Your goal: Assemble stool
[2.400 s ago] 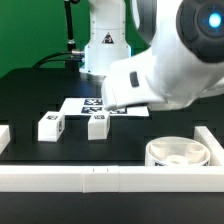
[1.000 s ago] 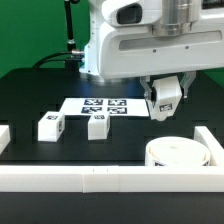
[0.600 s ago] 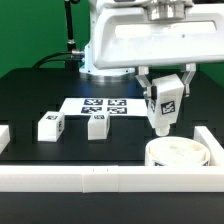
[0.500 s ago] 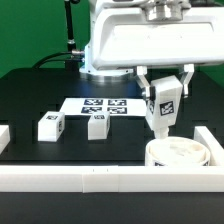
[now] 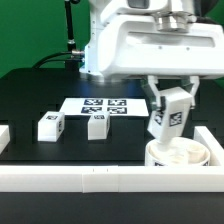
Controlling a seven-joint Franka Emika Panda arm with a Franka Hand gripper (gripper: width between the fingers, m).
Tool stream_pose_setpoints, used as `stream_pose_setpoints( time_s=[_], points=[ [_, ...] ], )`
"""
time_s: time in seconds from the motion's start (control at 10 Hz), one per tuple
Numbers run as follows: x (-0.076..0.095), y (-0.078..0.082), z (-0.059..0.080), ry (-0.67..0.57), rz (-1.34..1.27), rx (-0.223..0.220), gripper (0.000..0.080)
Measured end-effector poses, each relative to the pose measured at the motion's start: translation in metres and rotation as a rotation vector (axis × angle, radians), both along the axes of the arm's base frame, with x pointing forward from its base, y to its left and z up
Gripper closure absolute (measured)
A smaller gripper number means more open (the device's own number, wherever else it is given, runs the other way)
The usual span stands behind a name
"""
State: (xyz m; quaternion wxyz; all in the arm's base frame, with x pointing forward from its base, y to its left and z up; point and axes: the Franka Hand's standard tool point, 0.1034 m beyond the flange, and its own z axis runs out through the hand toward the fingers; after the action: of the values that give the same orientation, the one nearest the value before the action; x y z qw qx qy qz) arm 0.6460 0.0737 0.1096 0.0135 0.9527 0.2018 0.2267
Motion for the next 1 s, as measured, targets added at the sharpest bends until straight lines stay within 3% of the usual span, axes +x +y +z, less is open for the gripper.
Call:
stream_pose_setpoints(
  time_s=[0.6, 1.0],
  points=[
    [-0.004, 0.0, -0.013, -0.022, 0.027, -0.012, 0.0474],
    [0.007, 0.007, -0.013, -0.039, 0.035, -0.006, 0.0474]
  ],
)
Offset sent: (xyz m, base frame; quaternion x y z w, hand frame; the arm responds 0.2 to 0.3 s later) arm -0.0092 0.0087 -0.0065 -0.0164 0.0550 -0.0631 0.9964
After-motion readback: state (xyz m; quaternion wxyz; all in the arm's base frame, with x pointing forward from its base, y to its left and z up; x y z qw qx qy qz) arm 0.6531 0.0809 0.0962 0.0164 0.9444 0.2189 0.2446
